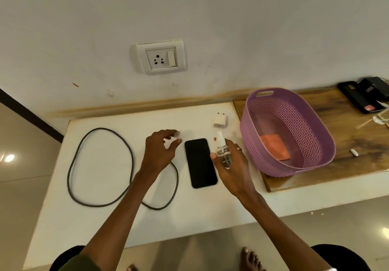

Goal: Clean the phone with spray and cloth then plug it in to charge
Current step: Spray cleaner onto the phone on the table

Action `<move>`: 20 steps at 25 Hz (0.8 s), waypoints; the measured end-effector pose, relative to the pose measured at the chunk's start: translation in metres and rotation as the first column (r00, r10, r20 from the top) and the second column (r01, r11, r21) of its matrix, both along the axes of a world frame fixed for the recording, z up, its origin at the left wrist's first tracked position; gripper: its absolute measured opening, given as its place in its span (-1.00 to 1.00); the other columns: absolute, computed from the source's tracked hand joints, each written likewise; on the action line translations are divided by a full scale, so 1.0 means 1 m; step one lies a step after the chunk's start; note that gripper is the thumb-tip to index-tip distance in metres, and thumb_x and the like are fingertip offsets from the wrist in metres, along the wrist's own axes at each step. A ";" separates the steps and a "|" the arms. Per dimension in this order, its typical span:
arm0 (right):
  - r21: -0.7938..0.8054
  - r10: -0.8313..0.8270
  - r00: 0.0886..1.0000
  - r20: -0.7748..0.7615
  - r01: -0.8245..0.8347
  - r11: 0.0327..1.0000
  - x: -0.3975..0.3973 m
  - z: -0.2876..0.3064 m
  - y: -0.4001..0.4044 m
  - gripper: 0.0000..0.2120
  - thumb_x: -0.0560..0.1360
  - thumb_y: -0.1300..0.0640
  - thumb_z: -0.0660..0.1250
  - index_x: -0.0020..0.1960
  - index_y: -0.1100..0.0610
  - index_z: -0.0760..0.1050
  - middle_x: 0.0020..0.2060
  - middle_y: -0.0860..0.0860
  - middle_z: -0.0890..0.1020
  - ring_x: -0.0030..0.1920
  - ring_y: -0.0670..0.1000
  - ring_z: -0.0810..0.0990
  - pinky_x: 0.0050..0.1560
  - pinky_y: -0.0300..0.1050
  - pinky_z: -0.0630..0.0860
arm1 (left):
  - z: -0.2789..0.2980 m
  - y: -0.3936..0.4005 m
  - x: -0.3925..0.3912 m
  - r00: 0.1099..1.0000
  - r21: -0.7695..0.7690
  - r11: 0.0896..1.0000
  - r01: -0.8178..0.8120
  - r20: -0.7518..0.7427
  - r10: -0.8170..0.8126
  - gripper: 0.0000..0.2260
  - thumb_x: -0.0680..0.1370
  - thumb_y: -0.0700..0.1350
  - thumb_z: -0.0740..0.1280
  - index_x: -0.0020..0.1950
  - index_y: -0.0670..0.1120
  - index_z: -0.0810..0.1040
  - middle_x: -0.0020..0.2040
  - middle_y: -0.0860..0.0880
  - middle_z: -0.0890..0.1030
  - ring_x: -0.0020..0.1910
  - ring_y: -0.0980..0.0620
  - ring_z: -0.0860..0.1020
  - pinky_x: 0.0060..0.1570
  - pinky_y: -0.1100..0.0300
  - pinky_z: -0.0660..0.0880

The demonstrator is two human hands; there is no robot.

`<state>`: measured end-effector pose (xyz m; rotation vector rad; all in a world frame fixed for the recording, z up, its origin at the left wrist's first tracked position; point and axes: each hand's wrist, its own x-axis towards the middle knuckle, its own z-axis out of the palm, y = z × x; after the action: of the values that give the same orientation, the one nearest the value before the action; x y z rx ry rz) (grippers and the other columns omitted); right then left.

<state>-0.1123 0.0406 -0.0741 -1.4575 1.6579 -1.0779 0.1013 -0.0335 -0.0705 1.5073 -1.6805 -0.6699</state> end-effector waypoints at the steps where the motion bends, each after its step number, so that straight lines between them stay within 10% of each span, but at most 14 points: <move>1: 0.014 0.009 1.000 0.007 -0.009 1.000 0.004 0.000 -0.003 -0.44 0.43 -0.26 0.29 0.35 -0.11 0.30 0.19 -0.14 0.51 0.12 -0.13 0.56 -0.09 -0.37 0.58 | 0.007 0.001 -0.003 0.997 0.018 1.000 -0.014 -0.072 0.015 -0.88 0.48 -0.13 0.49 0.00 -0.03 0.68 -0.05 0.13 0.71 -0.15 0.17 0.64 -0.11 0.40 0.46; 8: -0.007 0.046 0.999 -0.023 -0.046 0.999 0.034 0.000 -0.019 -0.55 0.43 -0.19 0.38 0.26 -0.19 0.33 0.08 -0.20 0.52 0.04 -0.09 0.56 0.03 -0.21 0.57 | 0.045 0.012 -0.014 0.938 -0.016 0.998 0.055 -0.342 -0.058 -0.78 0.49 -0.13 0.49 0.12 0.00 0.68 -0.09 0.04 0.74 -0.11 0.03 0.70 -0.03 0.29 0.60; 20: -0.112 0.130 0.984 -0.120 -0.144 0.983 0.050 0.010 -0.017 -0.48 0.43 -0.08 0.42 0.35 -0.05 0.40 0.08 -0.15 0.58 -0.05 -0.20 0.50 -0.02 -0.41 0.39 | 0.056 0.023 -0.021 0.937 -0.059 0.990 0.130 -0.319 -0.142 -0.80 0.50 -0.14 0.46 0.12 -0.06 0.69 0.00 0.04 0.71 -0.03 0.07 0.67 -0.06 0.30 0.59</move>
<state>-0.0627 0.0235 -0.0645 -1.7121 1.5647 -1.0519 0.0805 -0.0103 -0.0141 1.1878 -1.5423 -0.9023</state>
